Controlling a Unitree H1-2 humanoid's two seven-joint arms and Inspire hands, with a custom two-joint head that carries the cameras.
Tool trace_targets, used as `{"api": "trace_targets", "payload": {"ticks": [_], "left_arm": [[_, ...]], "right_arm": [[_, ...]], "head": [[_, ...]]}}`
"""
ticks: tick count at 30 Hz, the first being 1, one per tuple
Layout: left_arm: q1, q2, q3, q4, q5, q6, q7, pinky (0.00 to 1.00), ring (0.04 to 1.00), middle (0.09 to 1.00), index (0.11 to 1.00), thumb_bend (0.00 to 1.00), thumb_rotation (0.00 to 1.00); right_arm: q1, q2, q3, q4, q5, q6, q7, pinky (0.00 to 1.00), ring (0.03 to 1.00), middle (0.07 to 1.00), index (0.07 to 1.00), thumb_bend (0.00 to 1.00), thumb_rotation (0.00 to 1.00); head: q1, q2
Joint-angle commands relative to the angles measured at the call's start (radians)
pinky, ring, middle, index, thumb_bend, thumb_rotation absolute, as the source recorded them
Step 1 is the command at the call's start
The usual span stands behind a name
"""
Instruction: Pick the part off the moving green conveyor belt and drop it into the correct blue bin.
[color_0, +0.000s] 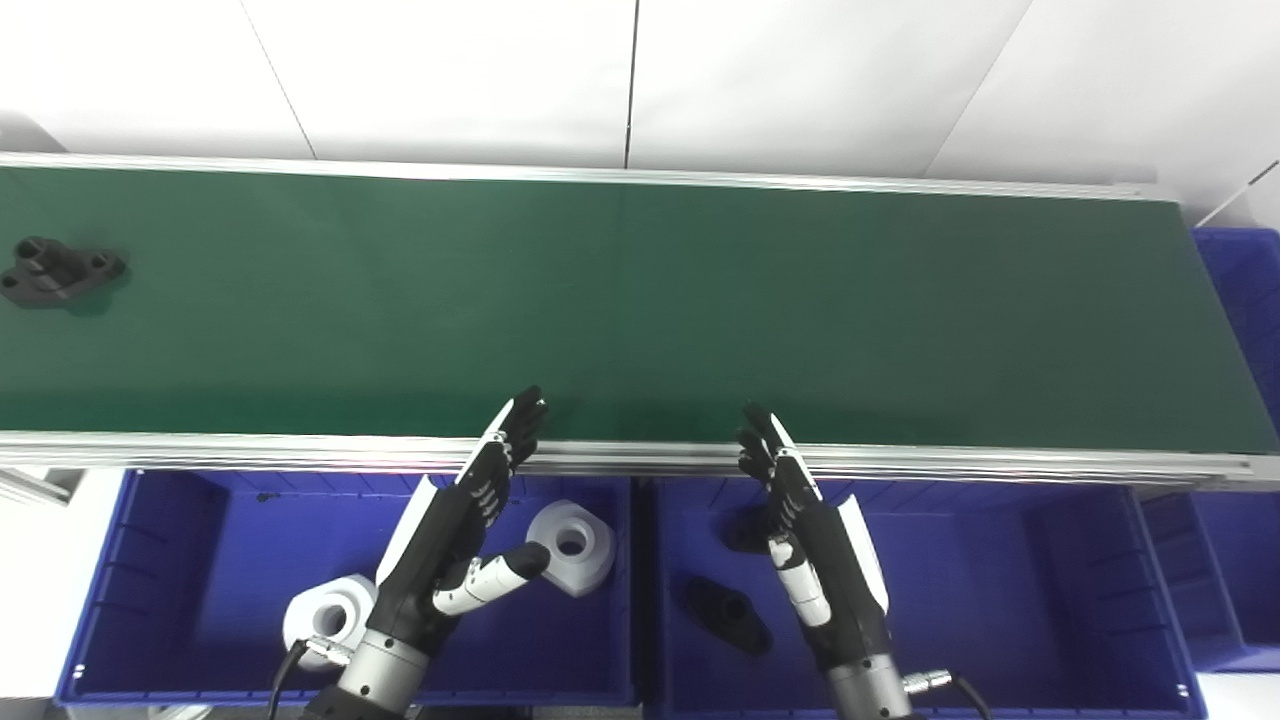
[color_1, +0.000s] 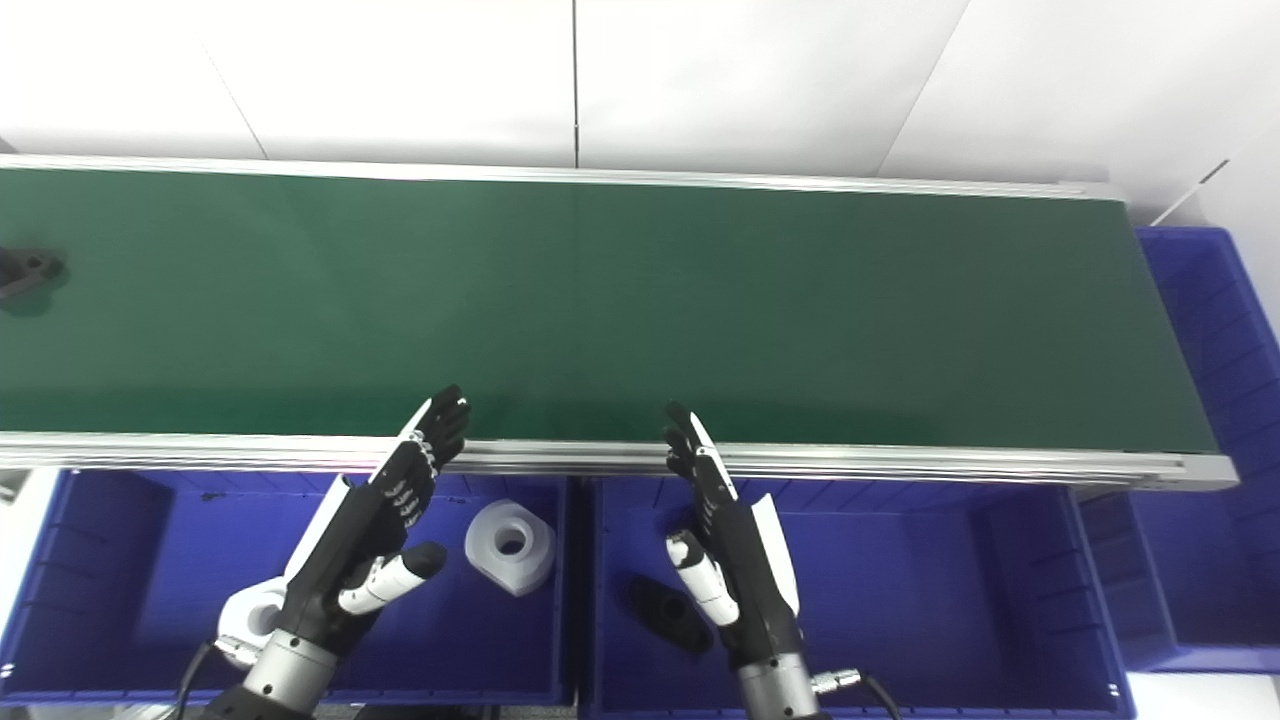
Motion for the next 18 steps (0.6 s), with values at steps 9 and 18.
{"api": "trace_targets", "payload": {"ticks": [9,18], "left_arm": [[0.0,-0.002,-0.004,-0.02,0.001,-0.019,-0.001,0.97,0.982,0.98,0.997,0.83,0.72],[-0.004,0.01,-0.008,-0.015,-0.011,-0.032,-0.017,0.98,0.99,0.988,1.0,0.83,0.72]], "right_arm": [[-0.001,-0.002,0.009,-0.005,-0.006,-0.055,0.005,0.95,0.958,0.978,0.959,0.85,1.0],[-0.005,0.0,0.009,0.005,-0.005,-0.06,0.002,0.95,0.961,0.981,0.961,0.86,1.0]], "head": [[-0.001,-0.003],[-0.005,-0.006]]}}
